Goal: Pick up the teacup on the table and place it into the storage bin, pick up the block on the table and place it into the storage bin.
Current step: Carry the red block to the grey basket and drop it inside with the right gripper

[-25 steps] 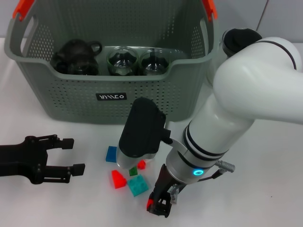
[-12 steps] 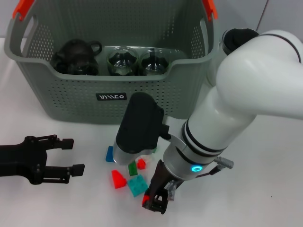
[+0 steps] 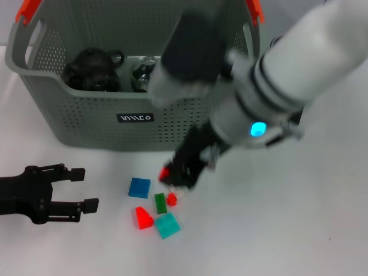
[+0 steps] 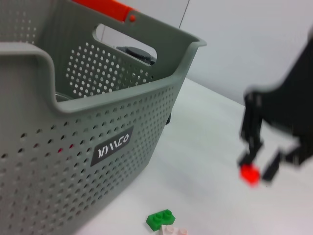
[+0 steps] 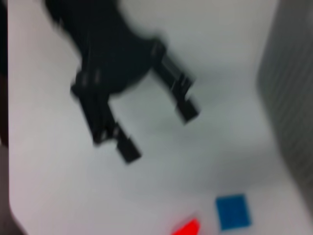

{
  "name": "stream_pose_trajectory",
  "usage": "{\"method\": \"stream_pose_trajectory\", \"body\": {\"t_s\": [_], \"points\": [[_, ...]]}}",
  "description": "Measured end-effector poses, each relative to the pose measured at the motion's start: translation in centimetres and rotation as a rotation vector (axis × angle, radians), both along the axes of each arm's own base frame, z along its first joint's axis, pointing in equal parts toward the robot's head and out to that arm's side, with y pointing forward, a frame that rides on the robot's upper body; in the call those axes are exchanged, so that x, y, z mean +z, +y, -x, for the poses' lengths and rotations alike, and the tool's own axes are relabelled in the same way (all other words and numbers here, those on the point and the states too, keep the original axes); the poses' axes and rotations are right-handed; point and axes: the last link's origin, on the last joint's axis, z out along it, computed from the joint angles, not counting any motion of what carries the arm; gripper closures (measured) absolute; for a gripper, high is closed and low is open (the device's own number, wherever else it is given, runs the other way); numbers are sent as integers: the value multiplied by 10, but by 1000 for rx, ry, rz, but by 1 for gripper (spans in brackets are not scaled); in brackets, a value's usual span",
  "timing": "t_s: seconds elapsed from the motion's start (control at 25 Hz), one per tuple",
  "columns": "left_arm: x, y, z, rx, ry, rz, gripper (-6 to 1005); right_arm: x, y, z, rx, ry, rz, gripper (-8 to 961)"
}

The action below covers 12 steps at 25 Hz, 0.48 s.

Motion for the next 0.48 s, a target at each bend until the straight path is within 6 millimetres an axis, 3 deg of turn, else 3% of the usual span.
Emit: {"method": "stream_pose_trajectory", "body": {"t_s": [0.24,0.48], "points": [[2,-1,1,4,-7,-11,108,56,36,37,24,170,-106,750],[3,2,0,3,-5,-14,109,79,79,41,51,233,-269,747]]}}
